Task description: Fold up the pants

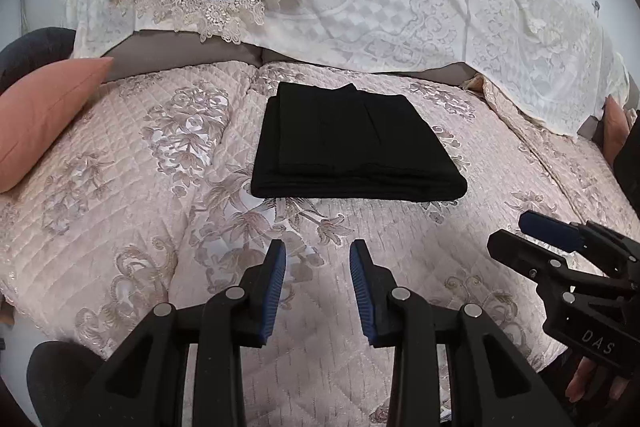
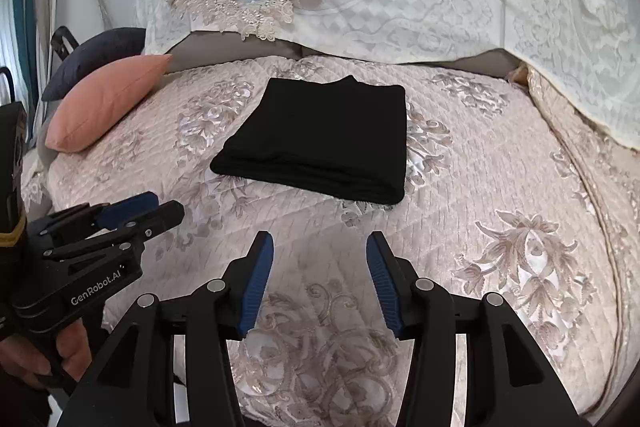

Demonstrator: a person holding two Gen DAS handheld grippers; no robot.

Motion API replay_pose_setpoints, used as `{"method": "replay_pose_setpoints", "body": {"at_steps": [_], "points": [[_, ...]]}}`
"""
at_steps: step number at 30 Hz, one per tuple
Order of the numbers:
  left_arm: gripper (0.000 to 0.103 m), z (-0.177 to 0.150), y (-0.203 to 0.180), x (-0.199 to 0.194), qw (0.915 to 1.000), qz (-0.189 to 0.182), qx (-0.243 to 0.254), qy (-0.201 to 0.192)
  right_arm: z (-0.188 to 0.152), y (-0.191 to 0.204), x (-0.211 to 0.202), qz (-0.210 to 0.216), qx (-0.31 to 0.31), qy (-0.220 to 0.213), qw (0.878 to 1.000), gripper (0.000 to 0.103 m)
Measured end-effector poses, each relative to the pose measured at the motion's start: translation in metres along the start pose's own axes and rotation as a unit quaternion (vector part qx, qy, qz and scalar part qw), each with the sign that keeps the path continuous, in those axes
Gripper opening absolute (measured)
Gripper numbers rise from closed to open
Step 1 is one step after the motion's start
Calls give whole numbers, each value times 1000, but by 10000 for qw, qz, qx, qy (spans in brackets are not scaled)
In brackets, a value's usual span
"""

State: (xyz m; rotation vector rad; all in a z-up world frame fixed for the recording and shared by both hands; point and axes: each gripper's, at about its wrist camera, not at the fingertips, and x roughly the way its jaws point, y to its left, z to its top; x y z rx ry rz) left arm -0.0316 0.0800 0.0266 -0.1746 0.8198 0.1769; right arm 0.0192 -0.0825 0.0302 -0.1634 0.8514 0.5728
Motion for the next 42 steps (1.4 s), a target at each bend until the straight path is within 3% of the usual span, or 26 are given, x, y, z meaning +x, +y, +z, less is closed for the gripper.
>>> {"method": "replay_pose_setpoints", "body": {"at_steps": [15,42], "points": [[36,-10,-2,22,9995,-84,14,320,-4,7,19,-142,-7,235,9996,53],[36,-1,-5,24,9995,-18,118,288,0,8,23,-166,-2,259,9995,53]]}}
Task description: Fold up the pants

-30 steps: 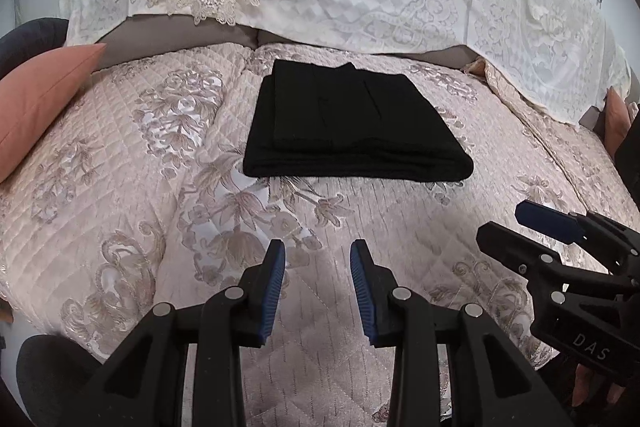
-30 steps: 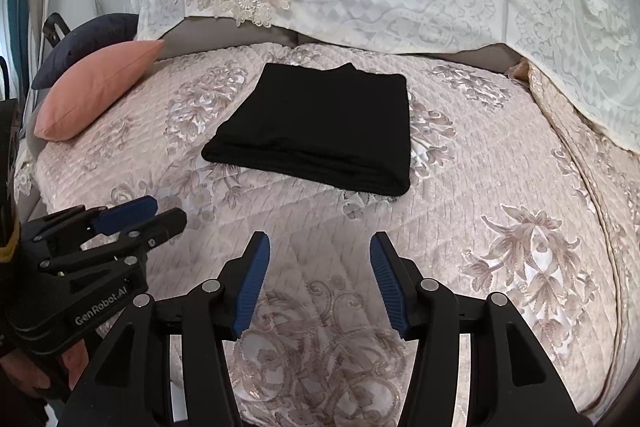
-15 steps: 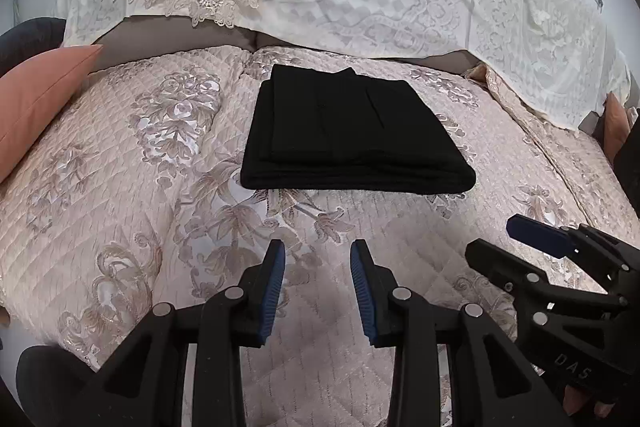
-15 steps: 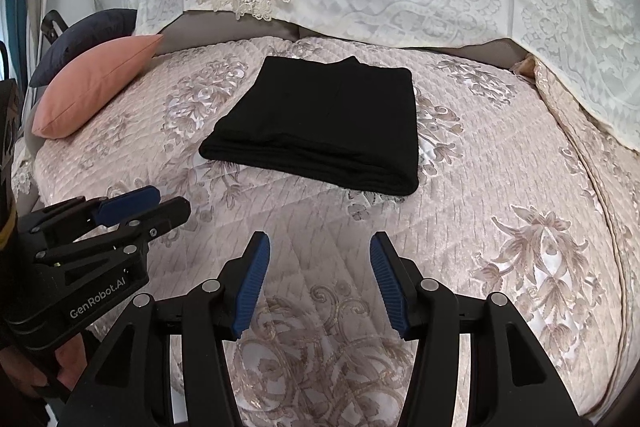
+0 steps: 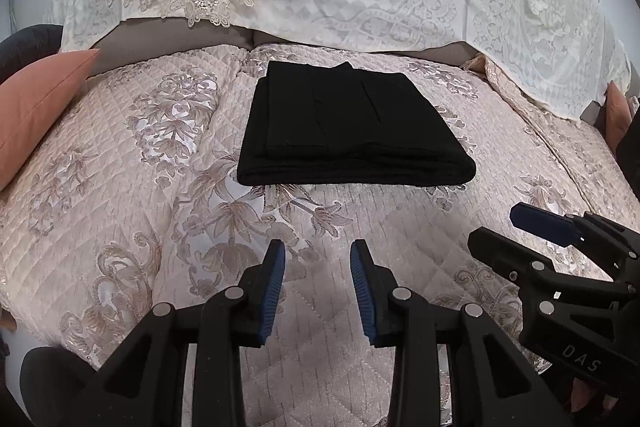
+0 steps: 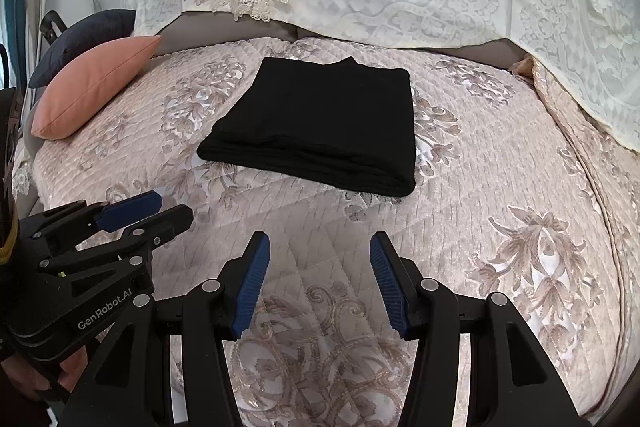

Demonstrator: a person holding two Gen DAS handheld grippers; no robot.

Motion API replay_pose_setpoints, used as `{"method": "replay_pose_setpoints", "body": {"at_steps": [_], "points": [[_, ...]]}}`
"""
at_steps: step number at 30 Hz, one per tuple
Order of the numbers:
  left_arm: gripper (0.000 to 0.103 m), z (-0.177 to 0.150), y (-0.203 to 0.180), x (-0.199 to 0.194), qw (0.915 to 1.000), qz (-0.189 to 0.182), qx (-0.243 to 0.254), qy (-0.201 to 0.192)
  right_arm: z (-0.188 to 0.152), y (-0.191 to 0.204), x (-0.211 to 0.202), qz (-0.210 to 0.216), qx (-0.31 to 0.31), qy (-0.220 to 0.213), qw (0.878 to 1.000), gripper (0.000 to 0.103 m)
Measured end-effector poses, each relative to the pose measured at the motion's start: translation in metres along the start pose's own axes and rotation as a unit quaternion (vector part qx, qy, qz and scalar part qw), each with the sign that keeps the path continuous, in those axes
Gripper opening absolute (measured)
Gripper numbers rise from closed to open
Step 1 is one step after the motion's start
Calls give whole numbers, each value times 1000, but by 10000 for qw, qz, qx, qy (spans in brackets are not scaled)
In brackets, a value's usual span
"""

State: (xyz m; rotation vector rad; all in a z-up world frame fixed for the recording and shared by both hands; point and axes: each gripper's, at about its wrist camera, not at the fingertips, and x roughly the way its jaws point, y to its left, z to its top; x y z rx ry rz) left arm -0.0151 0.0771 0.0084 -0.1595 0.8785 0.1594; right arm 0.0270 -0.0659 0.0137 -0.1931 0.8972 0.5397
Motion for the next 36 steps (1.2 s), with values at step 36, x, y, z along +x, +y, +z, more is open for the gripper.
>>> {"method": "replay_pose_setpoints", "body": {"at_steps": [36], "points": [[36,0,1,-8,9999,89,-9,-121,1,6,-5,-5,-114,-12,9999,53]]}}
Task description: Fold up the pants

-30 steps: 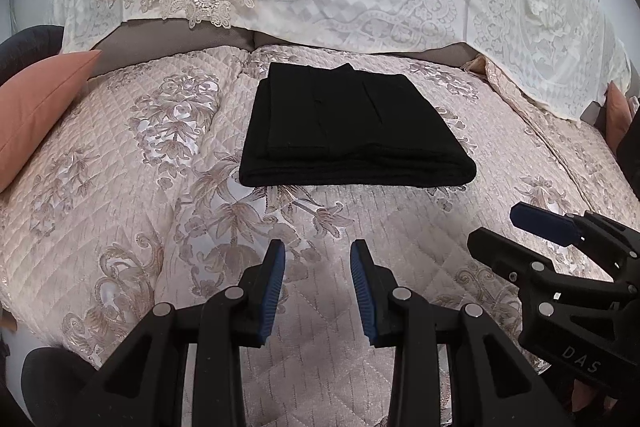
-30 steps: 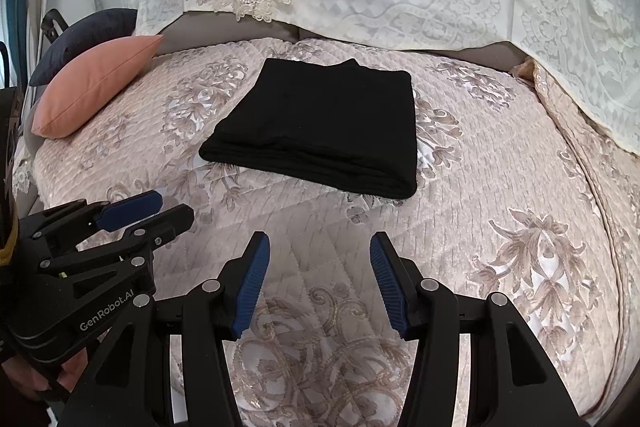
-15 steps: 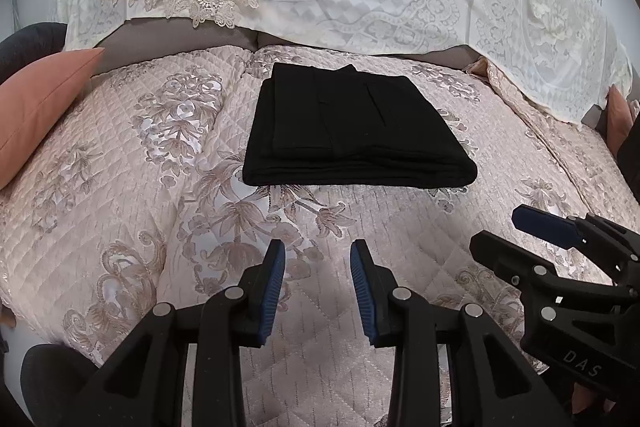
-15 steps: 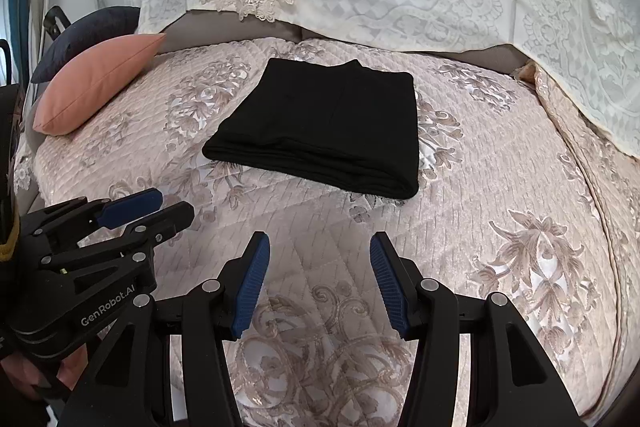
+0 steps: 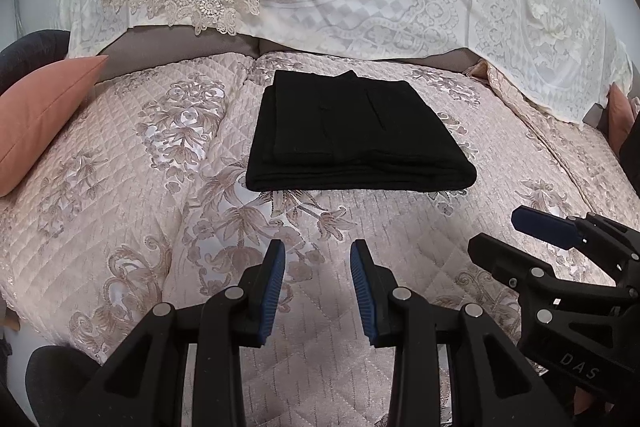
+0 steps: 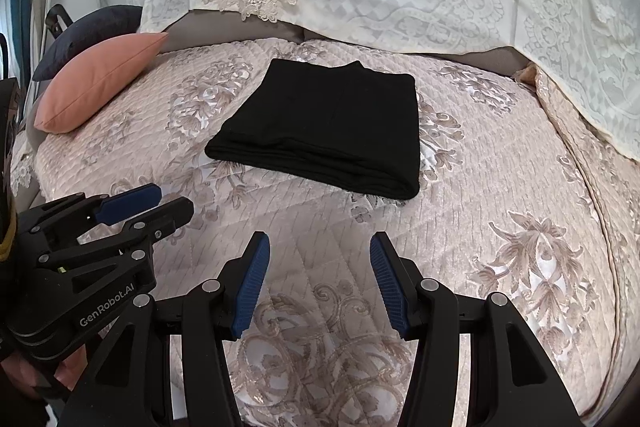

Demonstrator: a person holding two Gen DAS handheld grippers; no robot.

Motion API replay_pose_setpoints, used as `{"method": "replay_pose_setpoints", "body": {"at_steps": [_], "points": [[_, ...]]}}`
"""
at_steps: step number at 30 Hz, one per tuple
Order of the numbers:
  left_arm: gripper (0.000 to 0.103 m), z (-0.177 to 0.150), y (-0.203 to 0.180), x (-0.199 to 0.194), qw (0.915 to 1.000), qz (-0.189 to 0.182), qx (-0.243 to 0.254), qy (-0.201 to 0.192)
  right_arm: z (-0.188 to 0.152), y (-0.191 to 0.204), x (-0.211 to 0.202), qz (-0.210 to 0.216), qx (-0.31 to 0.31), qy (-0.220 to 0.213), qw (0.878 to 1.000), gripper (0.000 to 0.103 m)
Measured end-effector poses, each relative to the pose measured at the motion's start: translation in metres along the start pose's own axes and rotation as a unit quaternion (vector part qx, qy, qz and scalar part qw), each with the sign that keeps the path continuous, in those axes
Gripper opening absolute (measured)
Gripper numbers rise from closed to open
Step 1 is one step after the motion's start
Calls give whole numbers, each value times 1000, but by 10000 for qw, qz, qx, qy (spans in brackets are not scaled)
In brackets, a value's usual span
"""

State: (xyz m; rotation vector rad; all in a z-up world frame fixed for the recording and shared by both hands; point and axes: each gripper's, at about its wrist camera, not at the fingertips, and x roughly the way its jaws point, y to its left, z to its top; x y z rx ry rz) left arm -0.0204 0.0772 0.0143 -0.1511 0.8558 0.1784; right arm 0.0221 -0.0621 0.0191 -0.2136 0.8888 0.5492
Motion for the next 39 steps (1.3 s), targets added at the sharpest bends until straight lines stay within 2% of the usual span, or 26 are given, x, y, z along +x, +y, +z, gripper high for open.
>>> {"method": "replay_pose_setpoints", "body": {"at_steps": [39], "points": [[36,-1,-2,0,10000,-17,-8,43,0,2,-3,4,-68,-48,10000,53]]}}
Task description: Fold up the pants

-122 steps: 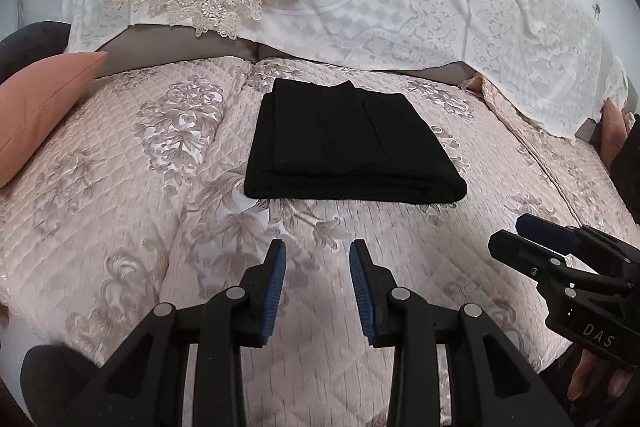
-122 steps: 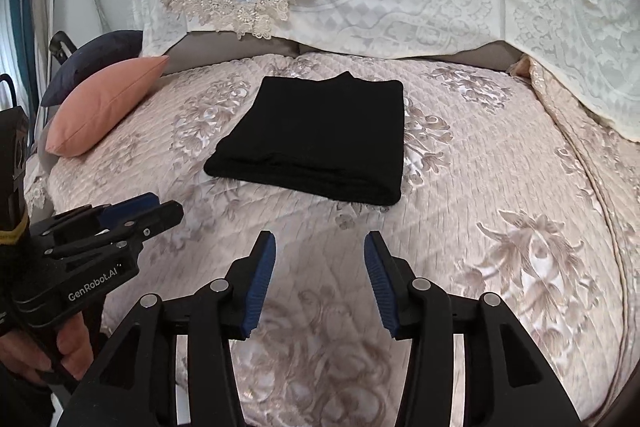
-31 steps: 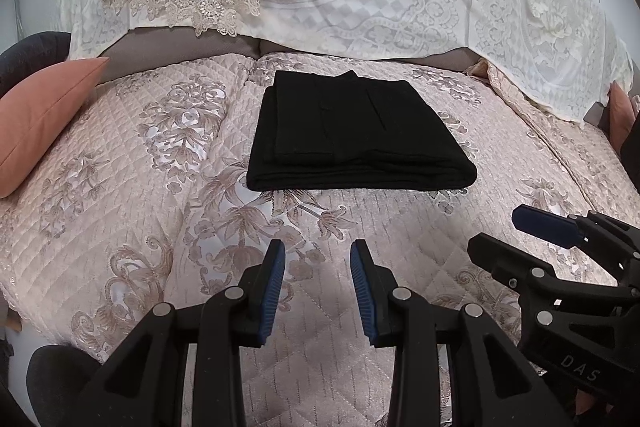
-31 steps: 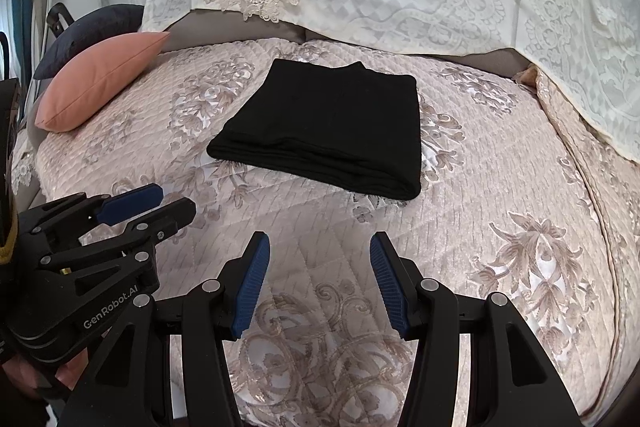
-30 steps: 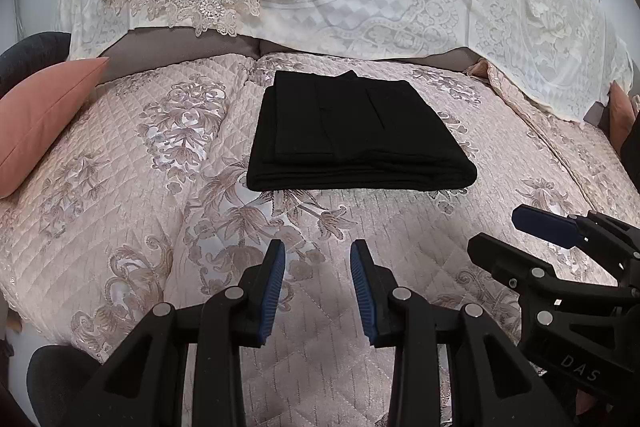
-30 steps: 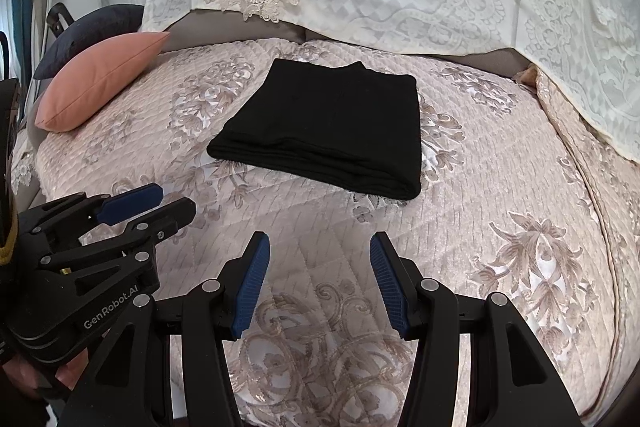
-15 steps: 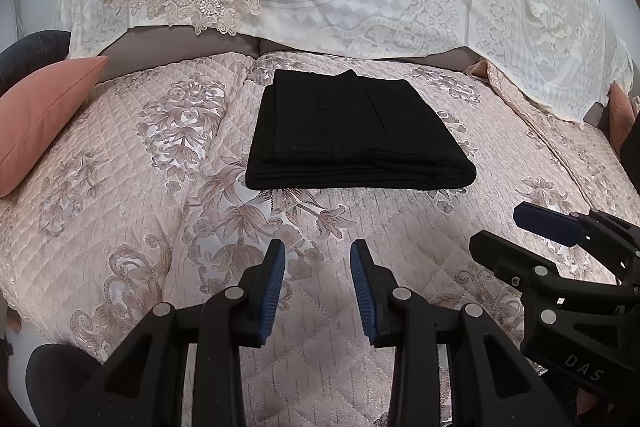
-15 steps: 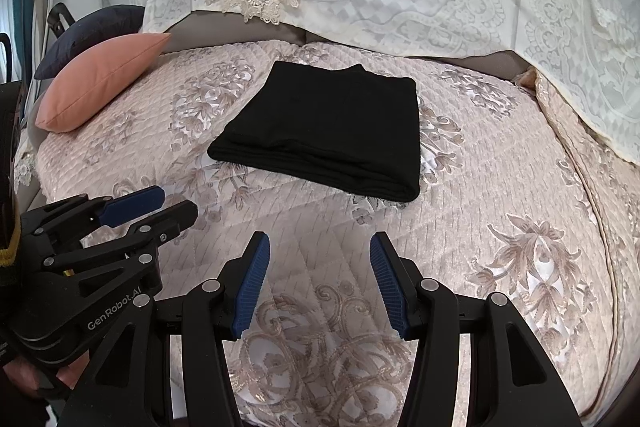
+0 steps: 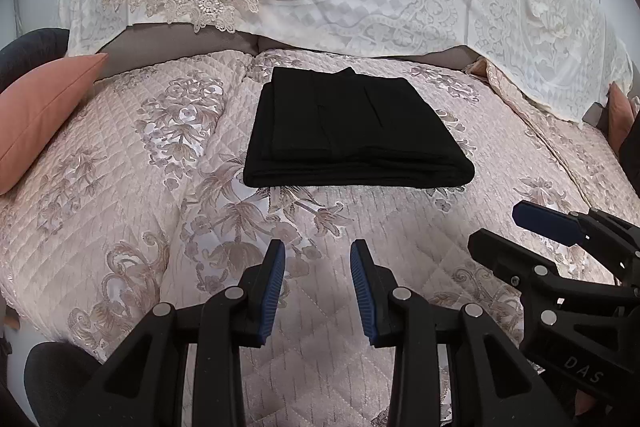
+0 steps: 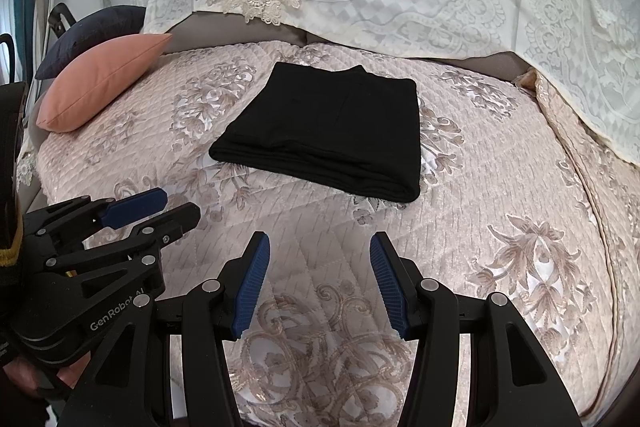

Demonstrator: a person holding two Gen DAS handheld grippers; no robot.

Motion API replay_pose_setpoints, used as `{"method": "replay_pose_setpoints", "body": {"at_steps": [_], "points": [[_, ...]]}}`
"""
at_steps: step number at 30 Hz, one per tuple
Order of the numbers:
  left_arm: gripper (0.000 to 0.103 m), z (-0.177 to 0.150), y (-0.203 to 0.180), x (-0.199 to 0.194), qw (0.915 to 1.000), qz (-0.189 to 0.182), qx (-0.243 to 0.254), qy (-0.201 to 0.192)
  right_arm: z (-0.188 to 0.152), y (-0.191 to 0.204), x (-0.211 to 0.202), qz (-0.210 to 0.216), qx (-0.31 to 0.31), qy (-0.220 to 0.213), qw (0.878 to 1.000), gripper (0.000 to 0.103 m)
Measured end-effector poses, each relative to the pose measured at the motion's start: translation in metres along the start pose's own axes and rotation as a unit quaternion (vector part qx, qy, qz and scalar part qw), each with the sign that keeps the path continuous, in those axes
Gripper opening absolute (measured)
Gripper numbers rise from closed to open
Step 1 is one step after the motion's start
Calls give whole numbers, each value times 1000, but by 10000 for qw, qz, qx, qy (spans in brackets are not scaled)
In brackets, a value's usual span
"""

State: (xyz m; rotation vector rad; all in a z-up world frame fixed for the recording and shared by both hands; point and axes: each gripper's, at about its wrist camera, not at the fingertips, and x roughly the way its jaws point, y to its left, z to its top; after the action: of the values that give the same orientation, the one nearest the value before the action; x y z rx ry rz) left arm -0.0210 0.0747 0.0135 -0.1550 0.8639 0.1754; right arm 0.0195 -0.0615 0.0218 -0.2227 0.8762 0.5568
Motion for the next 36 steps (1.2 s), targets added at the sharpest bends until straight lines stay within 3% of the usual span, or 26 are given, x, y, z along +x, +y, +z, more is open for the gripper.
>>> {"method": "replay_pose_setpoints", "body": {"at_steps": [36], "points": [[36,-2,-1,1,10000,31,21,80,-2,4,0,32,-81,20,10000,53]]}}
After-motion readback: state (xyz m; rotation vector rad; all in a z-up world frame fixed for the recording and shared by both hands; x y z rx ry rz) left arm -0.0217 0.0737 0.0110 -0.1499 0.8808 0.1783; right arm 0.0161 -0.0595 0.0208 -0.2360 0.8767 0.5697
